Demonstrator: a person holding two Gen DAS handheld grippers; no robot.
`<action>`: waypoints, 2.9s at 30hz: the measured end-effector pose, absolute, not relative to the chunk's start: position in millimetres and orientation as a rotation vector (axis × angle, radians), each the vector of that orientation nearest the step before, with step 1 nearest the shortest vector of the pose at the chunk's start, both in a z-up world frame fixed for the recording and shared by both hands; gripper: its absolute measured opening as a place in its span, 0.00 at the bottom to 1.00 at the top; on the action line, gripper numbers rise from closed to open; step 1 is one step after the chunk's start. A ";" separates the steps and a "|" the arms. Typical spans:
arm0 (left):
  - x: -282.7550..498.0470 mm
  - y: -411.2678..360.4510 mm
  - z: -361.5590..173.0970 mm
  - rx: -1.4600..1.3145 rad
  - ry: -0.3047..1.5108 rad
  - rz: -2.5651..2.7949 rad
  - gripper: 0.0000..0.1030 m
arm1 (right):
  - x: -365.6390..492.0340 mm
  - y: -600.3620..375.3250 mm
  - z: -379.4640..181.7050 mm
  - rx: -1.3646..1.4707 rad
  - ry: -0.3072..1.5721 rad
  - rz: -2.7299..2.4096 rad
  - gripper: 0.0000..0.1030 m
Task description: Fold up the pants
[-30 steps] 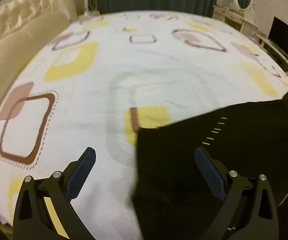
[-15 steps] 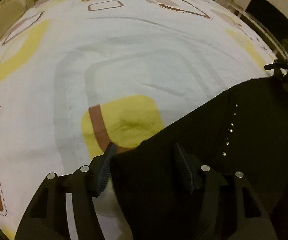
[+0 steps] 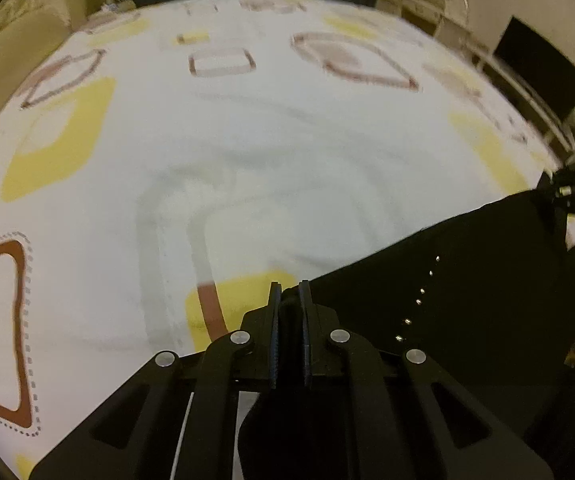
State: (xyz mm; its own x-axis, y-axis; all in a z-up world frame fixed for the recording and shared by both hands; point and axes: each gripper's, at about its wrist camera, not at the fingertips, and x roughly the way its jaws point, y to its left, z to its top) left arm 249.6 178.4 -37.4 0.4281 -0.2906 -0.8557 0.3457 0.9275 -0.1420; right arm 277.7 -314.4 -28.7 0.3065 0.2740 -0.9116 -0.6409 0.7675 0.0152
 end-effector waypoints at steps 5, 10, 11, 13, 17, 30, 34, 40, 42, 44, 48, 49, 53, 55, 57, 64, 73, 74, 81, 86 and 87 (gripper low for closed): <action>217.1 176.7 -1.5 0.038 0.959 -0.410 0.08 | 215.2 -317.5 7.4 -0.465 0.932 0.542 0.06; 164.6 173.0 16.5 0.024 0.906 -0.420 0.08 | 138.9 -316.9 9.2 -0.491 0.832 0.494 0.06; 158.5 171.3 17.7 0.024 0.902 -0.419 0.08 | 127.3 -316.4 5.5 -0.493 0.821 0.490 0.06; 127.5 174.4 17.6 0.009 0.893 -0.424 0.08 | 99.4 -315.9 -1.8 -0.492 0.800 0.473 0.06; 80.5 180.8 9.9 -0.035 0.894 -0.416 0.08 | 53.8 -313.1 -19.5 -0.451 0.782 0.453 0.06; 7.9 199.0 -67.2 -0.203 1.031 -0.363 0.11 | -0.9 -292.8 -80.5 -0.423 0.900 0.418 0.10; -2.4 216.2 -79.2 -0.353 1.035 -0.355 0.17 | -6.3 -307.8 -69.6 -0.268 0.941 0.414 0.21; -20.9 236.4 -81.0 -0.527 1.021 -0.312 0.18 | -17.9 -357.8 -46.7 0.183 0.951 0.434 0.44; -21.3 230.4 -71.0 -0.507 1.003 -0.301 0.18 | -14.4 -383.2 -36.9 0.353 0.923 0.420 0.44; -20.6 221.0 -55.9 -0.458 0.971 -0.288 0.18 | -5.5 -404.4 -25.0 0.424 0.903 0.341 0.44; -8.3 205.3 -27.6 -0.388 0.900 -0.259 0.18 | 34.6 -438.0 7.1 0.392 0.842 0.159 0.45; -1.0 199.8 -24.1 -0.373 0.888 -0.253 0.21 | 56.3 -446.9 12.9 0.388 0.842 0.111 0.45; 28.8 180.8 -34.9 -0.303 0.909 -0.189 0.32 | 140.3 -477.4 10.2 0.389 0.884 -0.060 0.46; 44.9 173.5 -51.6 -0.273 0.949 -0.146 0.32 | 185.2 -487.3 -2.2 0.362 0.944 -0.160 0.47; 56.6 166.3 -68.4 -0.243 0.991 -0.110 0.32 | 213.2 -491.5 -16.8 0.328 0.990 -0.258 0.48; 63.5 159.2 -90.3 -0.179 1.008 -0.070 0.35 | 275.6 -506.8 -81.7 0.211 1.178 -0.482 0.51; 69.2 156.3 -89.0 -0.191 1.009 -0.066 0.45 | 253.2 -540.5 -75.0 0.340 1.110 -0.408 0.07; 68.8 155.2 -88.4 -0.191 1.010 -0.064 0.45 | 246.2 -544.3 -67.5 0.358 1.084 -0.388 0.07; 66.9 152.2 -86.0 -0.190 1.017 -0.060 0.45 | 124.8 -605.2 -0.1 0.536 0.799 -0.258 0.07; 64.9 147.5 -85.4 -0.182 1.020 -0.058 0.48 | 6.3 -669.2 -6.2 0.710 0.630 -0.290 0.06; 64.7 145.9 -85.2 -0.180 1.021 -0.060 0.50 | -10.8 -679.3 -13.4 0.744 0.617 -0.298 0.06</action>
